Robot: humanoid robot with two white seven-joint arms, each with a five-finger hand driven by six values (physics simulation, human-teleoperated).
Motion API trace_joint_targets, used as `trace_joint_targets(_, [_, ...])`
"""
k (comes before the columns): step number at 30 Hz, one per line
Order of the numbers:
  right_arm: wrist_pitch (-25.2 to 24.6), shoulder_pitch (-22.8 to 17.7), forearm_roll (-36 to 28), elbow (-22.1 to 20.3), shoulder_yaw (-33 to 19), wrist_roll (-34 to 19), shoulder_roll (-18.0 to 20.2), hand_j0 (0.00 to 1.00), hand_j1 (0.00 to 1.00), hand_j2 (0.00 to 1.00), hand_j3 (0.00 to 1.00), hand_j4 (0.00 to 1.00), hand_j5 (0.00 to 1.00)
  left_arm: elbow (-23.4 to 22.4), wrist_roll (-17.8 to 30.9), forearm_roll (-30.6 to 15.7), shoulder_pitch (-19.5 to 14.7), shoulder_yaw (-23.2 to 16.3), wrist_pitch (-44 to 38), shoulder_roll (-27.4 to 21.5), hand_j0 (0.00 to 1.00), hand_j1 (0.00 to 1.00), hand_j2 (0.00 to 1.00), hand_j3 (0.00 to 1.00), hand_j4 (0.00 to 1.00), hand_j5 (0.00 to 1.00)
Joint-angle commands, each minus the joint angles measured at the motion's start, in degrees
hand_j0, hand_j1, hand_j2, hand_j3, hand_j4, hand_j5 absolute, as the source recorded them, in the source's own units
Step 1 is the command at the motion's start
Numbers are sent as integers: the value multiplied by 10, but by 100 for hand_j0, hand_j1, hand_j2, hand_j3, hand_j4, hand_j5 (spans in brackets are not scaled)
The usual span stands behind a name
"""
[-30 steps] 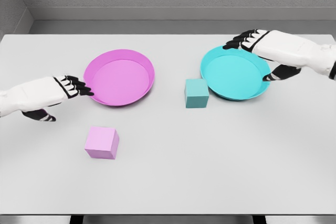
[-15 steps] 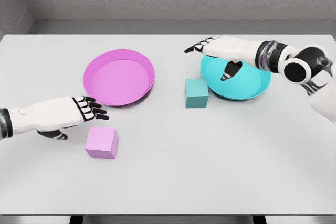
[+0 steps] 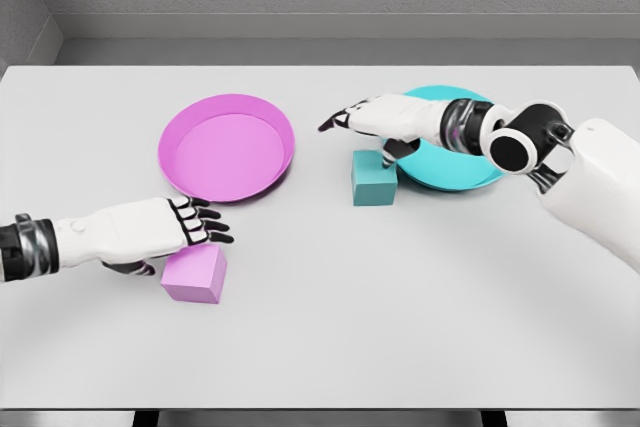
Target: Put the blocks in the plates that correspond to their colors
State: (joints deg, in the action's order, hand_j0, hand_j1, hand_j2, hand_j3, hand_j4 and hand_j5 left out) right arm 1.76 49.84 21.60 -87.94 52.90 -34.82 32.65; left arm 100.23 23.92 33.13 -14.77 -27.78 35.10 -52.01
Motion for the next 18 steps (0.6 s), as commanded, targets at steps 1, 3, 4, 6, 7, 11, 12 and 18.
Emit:
trace_joint_targets(1, [-1, -2, -6, -28, -45, -2, 16, 100, 100, 100, 100, 100, 100, 1, 0, 8, -1, -2, -1, 1, 100, 100, 100, 100, 100, 100])
trace_joint_targets(3, [-1, -4, -8, -54, -79, -2, 37, 100, 100, 100, 100, 100, 100, 1, 0, 10, -1, -2, -1, -6, 100, 100, 100, 100, 100, 100])
trace_joint_targets(4, [-1, -5, -9, -74, -86, -2, 44, 100, 100, 100, 100, 100, 100, 1, 0, 11, -1, -2, -1, -7, 100, 100, 100, 100, 100, 100])
trace_joint_targets(6, [-1, -7, -9, -81, -86, -2, 51, 100, 100, 100, 100, 100, 100, 1, 0, 17, -1, -2, -1, -11, 100, 100, 100, 100, 100, 100])
trace_joint_targets(7, [-1, -8, -9, -84, -86, -2, 52, 100, 100, 100, 100, 100, 100, 1, 0, 16, -1, -2, -1, -14, 100, 100, 100, 100, 100, 100])
trace_joint_targets(11, [-1, -24, -10, -93, -80, -2, 56, 100, 100, 100, 100, 100, 100, 6, 0, 17, 0, -2, -1, -16, 100, 100, 100, 100, 100, 100])
trace_joint_targets(12, [-1, -33, -10, -93, -80, -2, 64, 100, 100, 100, 100, 100, 100, 8, 0, 17, 1, -2, -1, -25, 100, 100, 100, 100, 100, 100])
trace_joint_targets(18, [10, -55, -10, -94, -66, -2, 80, 100, 100, 100, 100, 100, 100, 9, -8, -16, 1, 0, -1, -27, 100, 100, 100, 100, 100, 100])
